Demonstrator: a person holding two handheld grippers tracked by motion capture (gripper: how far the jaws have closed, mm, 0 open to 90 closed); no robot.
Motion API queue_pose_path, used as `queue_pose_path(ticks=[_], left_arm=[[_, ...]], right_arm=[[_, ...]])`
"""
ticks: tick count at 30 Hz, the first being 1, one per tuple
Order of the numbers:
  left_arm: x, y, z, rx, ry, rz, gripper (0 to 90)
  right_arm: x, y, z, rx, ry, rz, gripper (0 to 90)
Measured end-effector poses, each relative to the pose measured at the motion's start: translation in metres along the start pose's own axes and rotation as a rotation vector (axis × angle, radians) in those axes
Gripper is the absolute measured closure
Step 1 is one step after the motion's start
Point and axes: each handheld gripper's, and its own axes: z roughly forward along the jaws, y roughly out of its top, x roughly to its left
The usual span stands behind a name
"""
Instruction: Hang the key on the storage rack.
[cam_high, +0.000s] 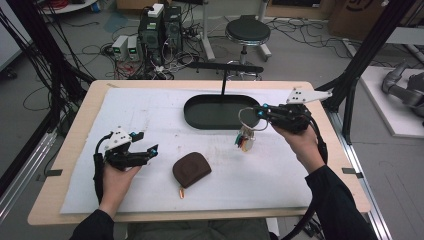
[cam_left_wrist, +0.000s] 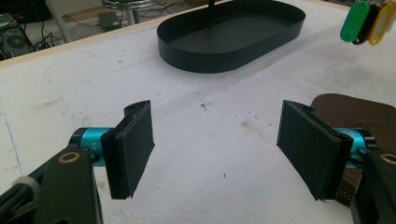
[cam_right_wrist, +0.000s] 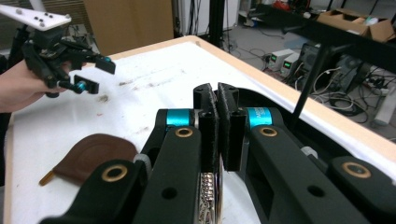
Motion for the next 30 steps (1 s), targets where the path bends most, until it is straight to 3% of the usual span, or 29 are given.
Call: queue_pose_path(ticks=[16,30], left_arm=[[0.000,-0.001,0.000,0.000,-0.001,-0.003,26.9],[0.003,-0.005,-0.006,-0.003,0.010,-0.010,26.9]], right_arm=[[-0.027,0.027,0.005,-0.028,-0.048,-0.003,88.4],[-0.065,0.034,0.031,-0.007,-0.120,0.032,88.5]])
